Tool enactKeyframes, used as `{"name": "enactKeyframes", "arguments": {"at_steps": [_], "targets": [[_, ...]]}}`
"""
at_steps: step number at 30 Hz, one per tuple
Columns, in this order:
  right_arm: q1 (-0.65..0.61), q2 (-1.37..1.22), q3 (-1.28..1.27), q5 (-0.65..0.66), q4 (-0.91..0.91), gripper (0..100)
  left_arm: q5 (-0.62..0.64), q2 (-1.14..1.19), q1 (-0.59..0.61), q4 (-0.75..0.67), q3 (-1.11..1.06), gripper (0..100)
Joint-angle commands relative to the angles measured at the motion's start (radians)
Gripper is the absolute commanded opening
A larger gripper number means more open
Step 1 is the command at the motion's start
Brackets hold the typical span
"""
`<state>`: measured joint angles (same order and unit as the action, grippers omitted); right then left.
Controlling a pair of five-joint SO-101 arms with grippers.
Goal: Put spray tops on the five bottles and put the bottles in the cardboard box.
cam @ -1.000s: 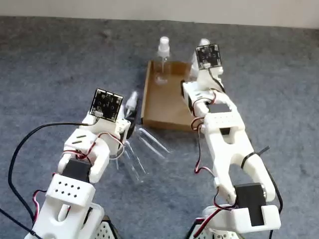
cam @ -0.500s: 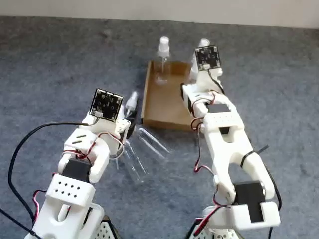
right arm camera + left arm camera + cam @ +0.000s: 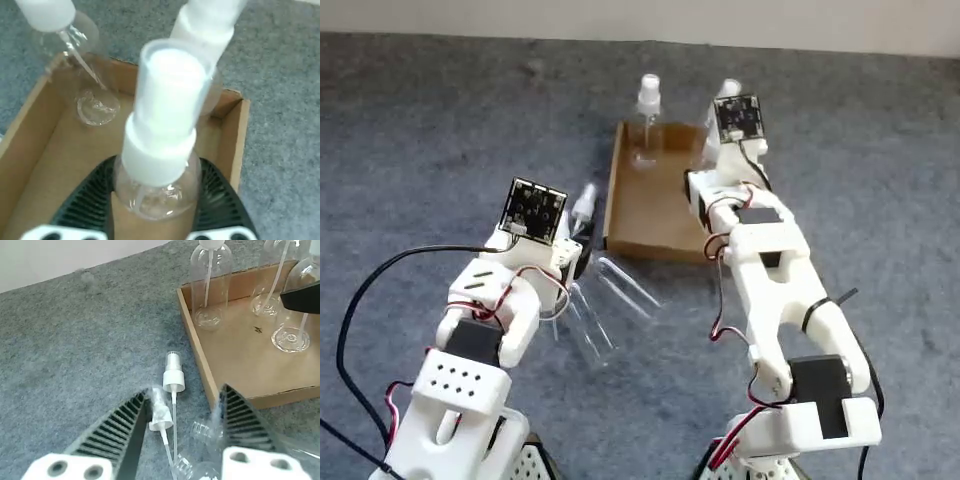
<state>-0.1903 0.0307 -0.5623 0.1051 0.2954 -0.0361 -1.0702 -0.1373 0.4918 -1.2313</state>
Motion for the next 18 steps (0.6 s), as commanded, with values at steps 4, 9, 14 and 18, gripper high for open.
{"name": "enactKeyframes", "arguments": {"at_steps": [4, 9, 14, 18], "targets": [[0.013, -0.005, 0.013, -0.008, 0.008, 0.7, -0.005, -0.001, 0.012, -0.018, 0.045, 17], [0.013, -0.005, 0.015, -0.008, 0.008, 3.2, -0.005, -0.001, 0.012, -0.017, 0.045, 17], [0.012, -0.005, 0.015, -0.008, 0.008, 9.8, -0.005, -0.001, 0.012, -0.017, 0.045, 17], [0.012, -0.001, 0.015, -0.008, 0.008, 12.1, -0.005, -0.001, 0.012, -0.017, 0.045, 17]]}}
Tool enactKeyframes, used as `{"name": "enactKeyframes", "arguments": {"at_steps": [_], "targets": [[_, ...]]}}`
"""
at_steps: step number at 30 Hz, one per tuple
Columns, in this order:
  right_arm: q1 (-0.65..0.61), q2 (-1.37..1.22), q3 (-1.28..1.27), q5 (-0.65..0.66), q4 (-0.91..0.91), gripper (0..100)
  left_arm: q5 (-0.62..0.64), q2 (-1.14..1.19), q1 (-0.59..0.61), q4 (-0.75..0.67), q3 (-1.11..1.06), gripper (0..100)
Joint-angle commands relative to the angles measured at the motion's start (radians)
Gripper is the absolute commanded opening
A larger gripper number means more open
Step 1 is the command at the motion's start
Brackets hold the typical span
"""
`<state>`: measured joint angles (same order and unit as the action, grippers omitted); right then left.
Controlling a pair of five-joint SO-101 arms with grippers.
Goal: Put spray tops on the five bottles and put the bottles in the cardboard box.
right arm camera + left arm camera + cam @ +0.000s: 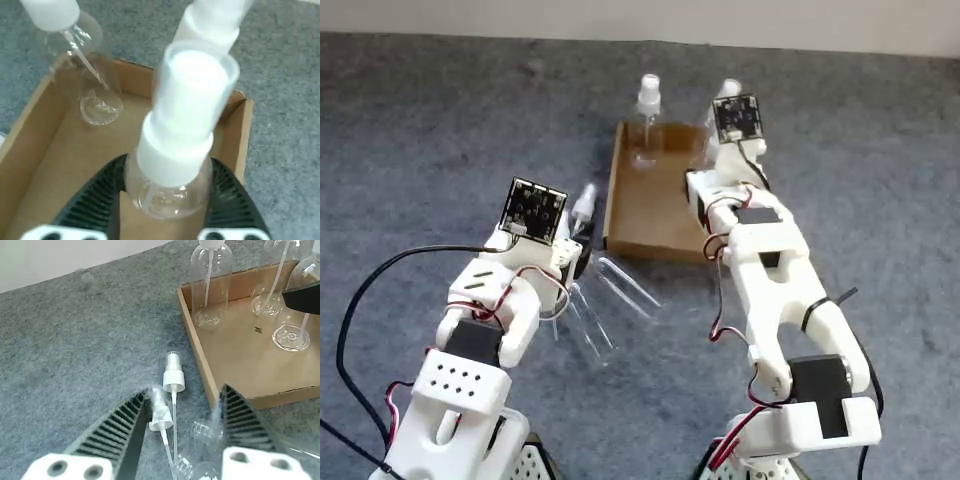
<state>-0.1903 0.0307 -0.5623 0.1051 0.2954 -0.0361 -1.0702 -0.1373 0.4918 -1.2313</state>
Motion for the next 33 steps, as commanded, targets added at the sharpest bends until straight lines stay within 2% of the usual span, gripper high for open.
{"name": "enactKeyframes", "arguments": {"at_steps": [1, 9, 16, 29, 33], "targets": [[0.012, 0.001, 0.015, -0.008, 0.008, 13.2, -0.005, -0.001, 0.012, -0.017, 0.045, 17], [0.008, 0.002, 0.015, -0.008, 0.015, 22.1, -0.005, 0.001, 0.012, -0.020, 0.045, 17], [-0.015, 0.002, 0.033, -0.006, 0.019, 22.4, -0.005, 0.001, 0.012, -0.020, 0.045, 17], [-0.015, 0.004, 0.193, -0.008, 0.140, 22.4, -0.005, 0.001, 0.012, -0.020, 0.045, 17], [-0.015, 0.004, 0.292, -0.008, 0.234, 22.4, -0.005, 0.001, 0.012, -0.020, 0.045, 17]]}}
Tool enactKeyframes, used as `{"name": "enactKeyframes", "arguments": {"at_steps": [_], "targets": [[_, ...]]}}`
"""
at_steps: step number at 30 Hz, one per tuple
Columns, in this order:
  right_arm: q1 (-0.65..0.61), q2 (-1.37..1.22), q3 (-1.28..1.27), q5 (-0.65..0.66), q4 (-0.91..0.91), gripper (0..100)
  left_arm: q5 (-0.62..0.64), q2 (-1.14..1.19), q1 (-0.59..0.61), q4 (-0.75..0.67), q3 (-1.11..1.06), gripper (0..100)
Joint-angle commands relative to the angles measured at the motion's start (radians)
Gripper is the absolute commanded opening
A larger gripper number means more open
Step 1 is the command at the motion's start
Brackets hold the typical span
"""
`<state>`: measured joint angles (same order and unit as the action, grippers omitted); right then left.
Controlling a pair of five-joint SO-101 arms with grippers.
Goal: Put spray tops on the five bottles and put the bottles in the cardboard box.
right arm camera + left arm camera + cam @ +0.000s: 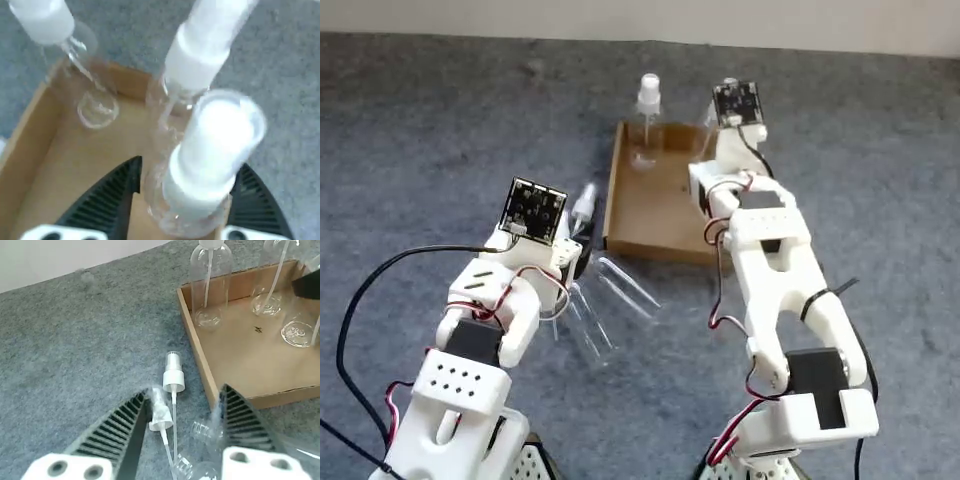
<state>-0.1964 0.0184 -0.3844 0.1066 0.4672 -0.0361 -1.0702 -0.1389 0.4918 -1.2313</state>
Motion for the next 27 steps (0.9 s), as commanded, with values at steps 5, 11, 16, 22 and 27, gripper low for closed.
{"name": "enactKeyframes", "arguments": {"at_steps": [5, 11, 16, 22, 27], "targets": [[-0.008, 0.018, 0.282, -0.009, 0.225, 22.4, -0.005, 0.001, 0.013, -0.020, 0.045, 17], [-0.015, 0.018, 0.555, -0.009, 0.513, 22.4, -0.006, -0.004, 0.051, -0.021, 0.051, 17], [-0.128, 0.018, 0.699, -0.002, 0.774, 22.4, 0.003, 0.002, 0.239, -0.083, 0.077, 16], [-0.348, 0.016, 0.697, 0.000, 0.969, 22.4, 0.044, 0.004, 0.452, -0.133, 0.088, 17], [-0.495, 0.016, 0.555, 0.017, 1.009, 22.4, -0.040, 0.035, 0.529, -0.118, 0.111, 17]]}}
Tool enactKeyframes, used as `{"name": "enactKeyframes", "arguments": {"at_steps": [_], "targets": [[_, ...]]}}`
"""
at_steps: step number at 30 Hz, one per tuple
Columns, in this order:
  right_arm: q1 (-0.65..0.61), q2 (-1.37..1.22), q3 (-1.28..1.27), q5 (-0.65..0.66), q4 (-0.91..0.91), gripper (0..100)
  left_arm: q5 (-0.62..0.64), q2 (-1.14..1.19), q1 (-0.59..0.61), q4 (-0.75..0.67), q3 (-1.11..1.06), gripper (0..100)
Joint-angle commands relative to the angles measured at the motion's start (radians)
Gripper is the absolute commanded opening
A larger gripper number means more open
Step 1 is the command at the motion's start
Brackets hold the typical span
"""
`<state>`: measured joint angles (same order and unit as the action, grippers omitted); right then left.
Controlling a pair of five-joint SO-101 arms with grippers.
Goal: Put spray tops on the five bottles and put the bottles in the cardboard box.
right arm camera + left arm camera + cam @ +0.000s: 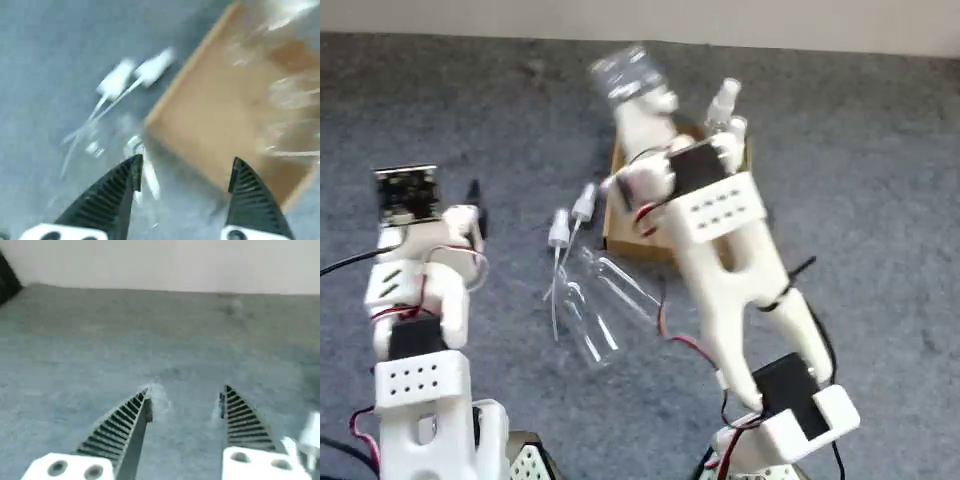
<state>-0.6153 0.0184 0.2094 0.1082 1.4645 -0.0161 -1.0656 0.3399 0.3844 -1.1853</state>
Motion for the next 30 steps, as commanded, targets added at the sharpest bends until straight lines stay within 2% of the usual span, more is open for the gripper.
{"name": "enactKeyframes", "arguments": {"at_steps": [1, 5, 10, 16, 25, 27, 30], "targets": [[-0.094, 0.016, -0.077, 0.031, -0.001, 22.4, -0.066, 0.051, 0.059, 0.009, 0.076, 17], [-0.124, 0.016, -0.234, 0.035, -0.099, 22.4, -0.068, 0.185, 0.119, 0.115, 0.185, 17], [-0.125, 0.016, -0.412, 0.038, -0.231, 22.4, -0.161, 0.352, 0.142, 0.235, 0.302, 17], [-0.125, 0.012, -0.515, 0.034, -0.360, 22.4, -0.184, 0.455, 0.162, 0.256, 0.325, 17], [-0.119, 0.008, -0.684, 0.034, -0.486, 21.8, -0.209, 0.478, 0.162, 0.259, 0.323, 17], [-0.119, 0.013, -0.733, 0.034, -0.513, 17.5, -0.209, 0.478, 0.159, 0.285, 0.328, 17], [-0.117, 0.016, -0.771, 0.034, -0.516, 4.7, -0.209, 0.478, 0.154, 0.339, 0.341, 17]]}}
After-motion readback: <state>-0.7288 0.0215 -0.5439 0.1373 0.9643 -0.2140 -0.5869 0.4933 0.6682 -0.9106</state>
